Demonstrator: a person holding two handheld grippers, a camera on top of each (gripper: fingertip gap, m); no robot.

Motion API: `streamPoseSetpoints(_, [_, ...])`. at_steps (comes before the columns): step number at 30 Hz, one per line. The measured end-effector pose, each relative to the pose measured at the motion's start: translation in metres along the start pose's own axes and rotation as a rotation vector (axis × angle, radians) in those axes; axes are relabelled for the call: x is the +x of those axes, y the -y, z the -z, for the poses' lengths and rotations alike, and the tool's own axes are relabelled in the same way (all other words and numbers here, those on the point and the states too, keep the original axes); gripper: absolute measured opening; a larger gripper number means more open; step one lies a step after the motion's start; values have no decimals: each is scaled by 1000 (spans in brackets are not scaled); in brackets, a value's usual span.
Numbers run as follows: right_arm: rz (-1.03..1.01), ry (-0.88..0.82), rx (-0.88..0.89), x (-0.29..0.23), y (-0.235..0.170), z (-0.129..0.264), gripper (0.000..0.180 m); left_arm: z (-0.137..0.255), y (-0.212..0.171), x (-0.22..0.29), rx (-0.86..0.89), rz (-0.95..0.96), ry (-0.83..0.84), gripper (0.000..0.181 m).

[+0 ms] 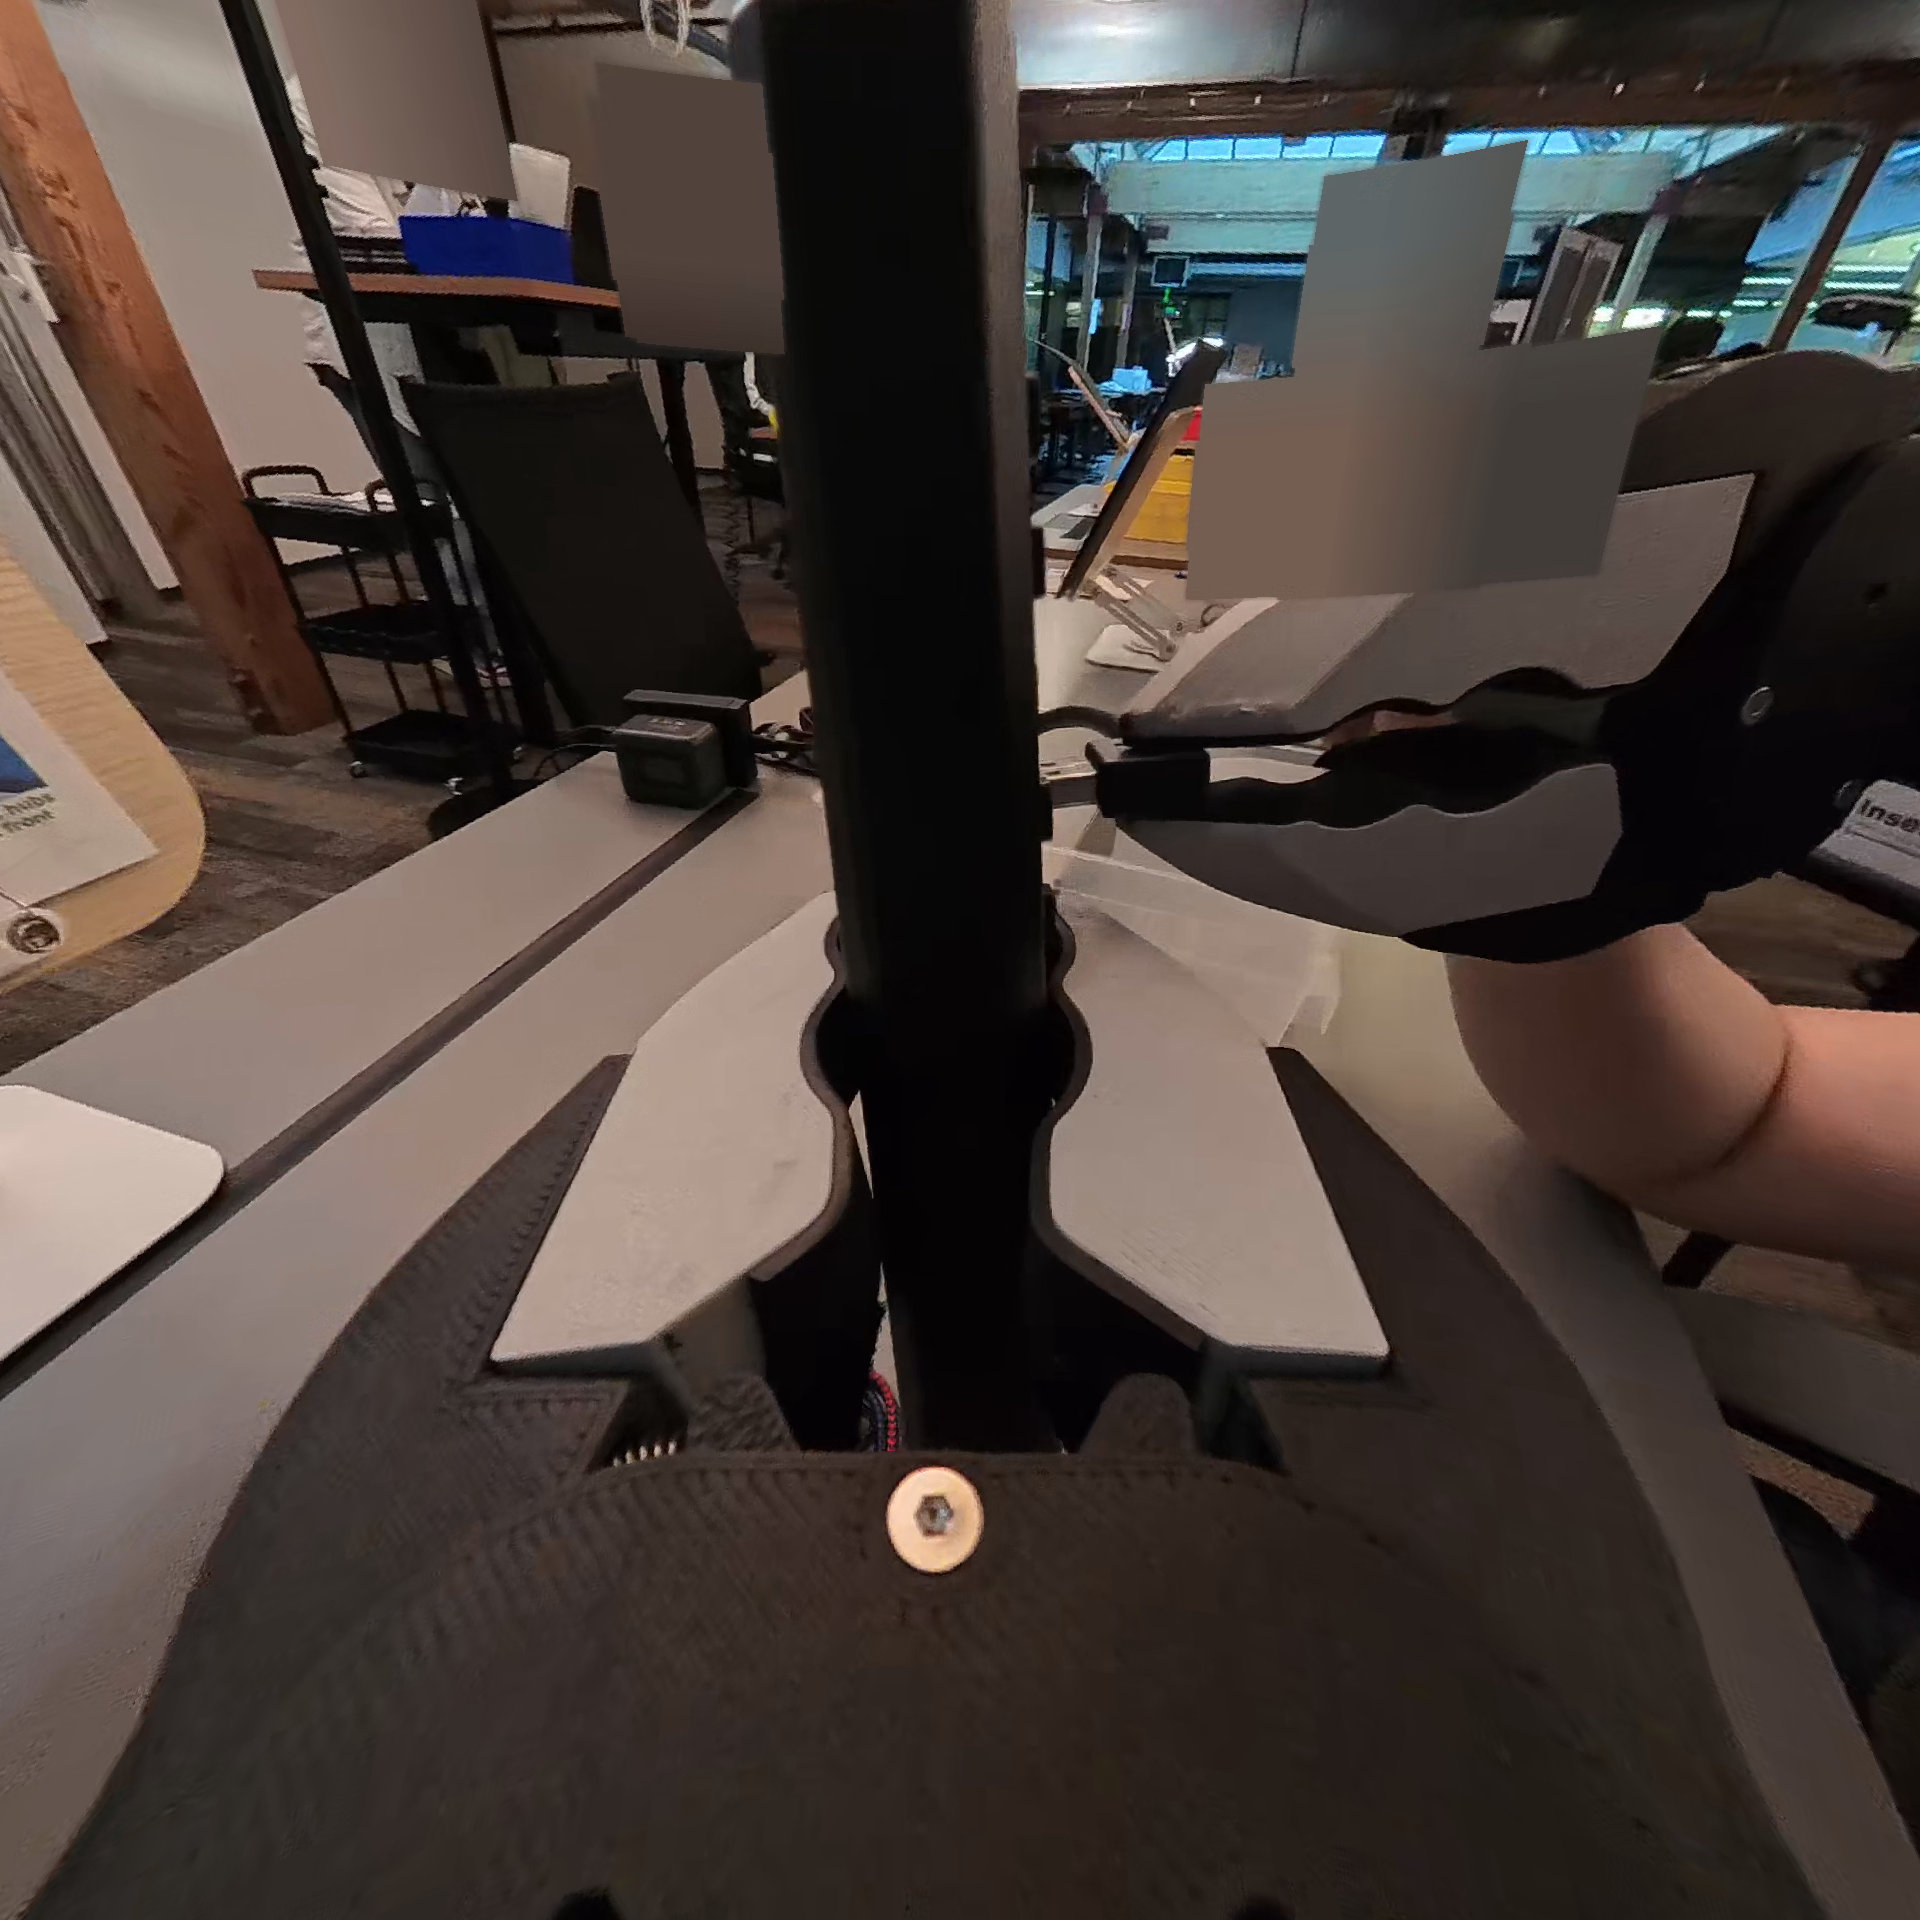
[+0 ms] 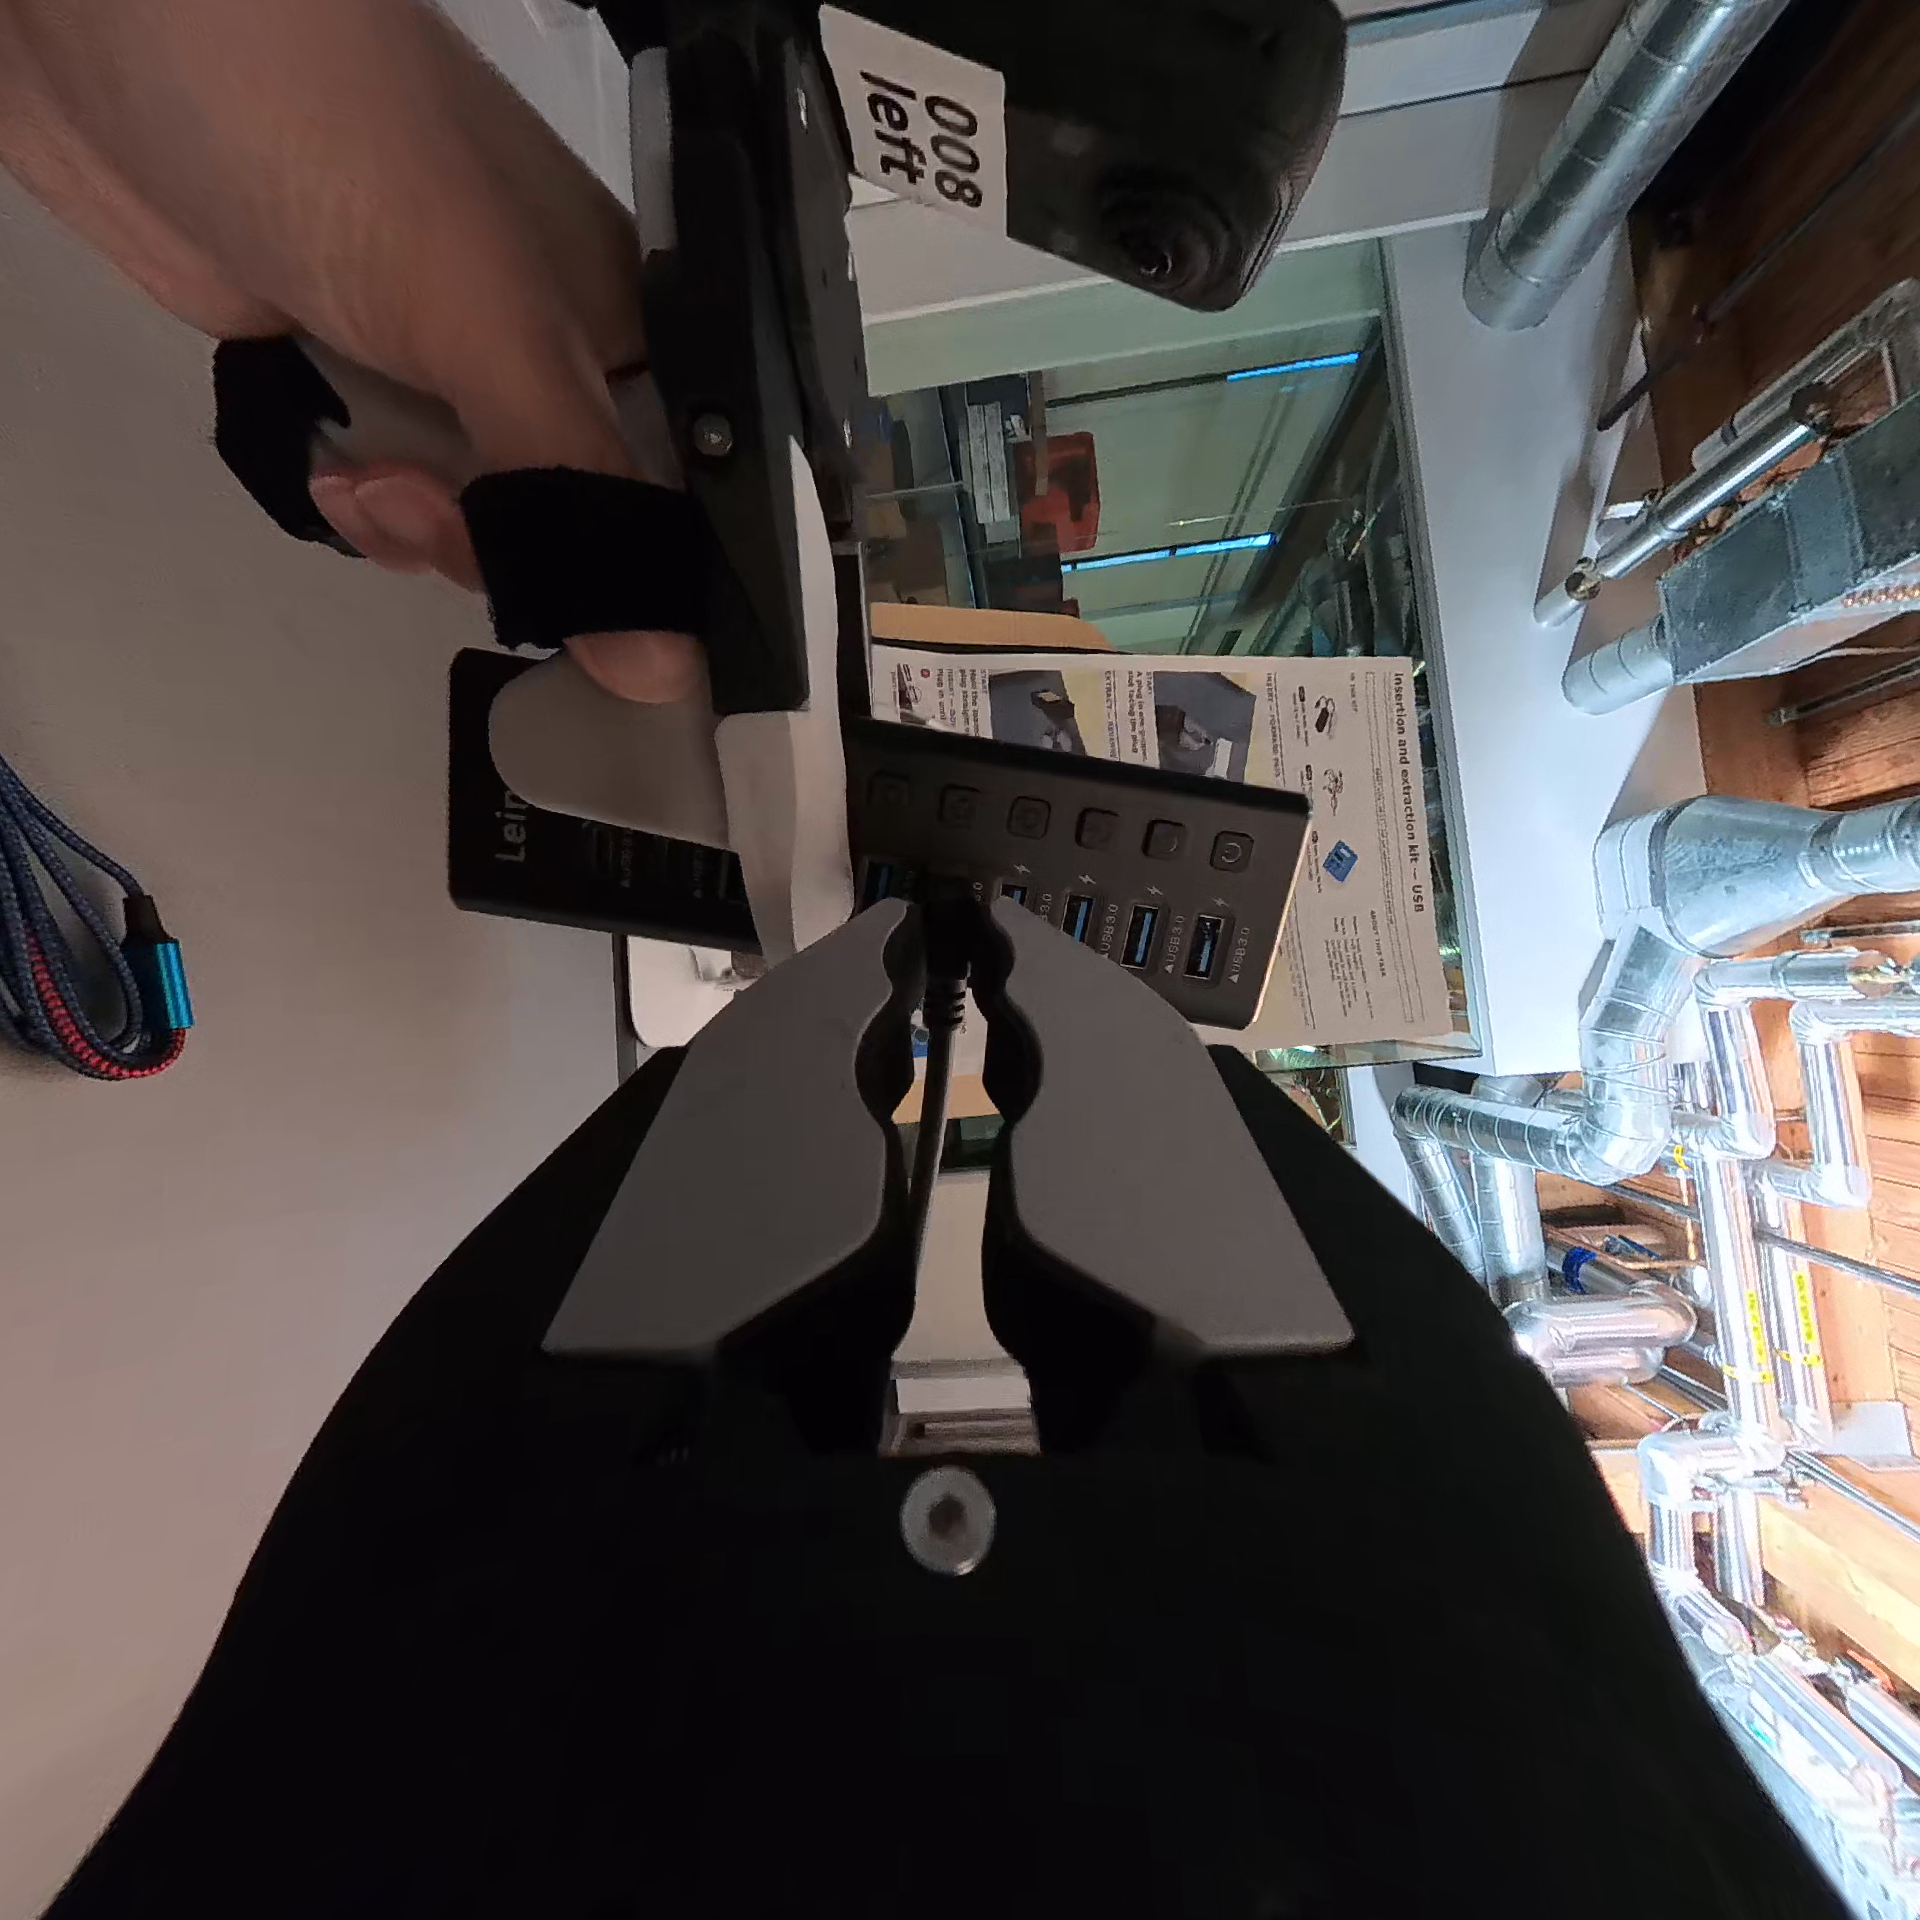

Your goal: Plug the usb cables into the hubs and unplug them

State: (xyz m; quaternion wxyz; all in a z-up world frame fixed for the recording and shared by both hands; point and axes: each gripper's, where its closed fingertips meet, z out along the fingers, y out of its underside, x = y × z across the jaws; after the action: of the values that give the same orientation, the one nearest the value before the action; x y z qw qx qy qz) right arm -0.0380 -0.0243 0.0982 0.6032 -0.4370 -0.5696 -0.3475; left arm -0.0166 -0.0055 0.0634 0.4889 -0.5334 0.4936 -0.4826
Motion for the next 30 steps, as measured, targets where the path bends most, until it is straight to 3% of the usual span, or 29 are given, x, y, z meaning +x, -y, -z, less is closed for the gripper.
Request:
streamPoseSetpoints(12, [-228,36,-4,3,-2,-5,9,0,4,-3,81,47,-1,29])
streamPoseSetpoints(16, [-78,22,-31,-2,-4,-4,9,-1,0,-4,43,10,20,29])
streamPoseSetpoints(23, [-183,54,43,4,0,3,9,1,5,2,59,-71,9,29])
streamPoseSetpoints(30, [-82,12,10,1,1,-1,9,3,3,-2,30,-84,32,29])
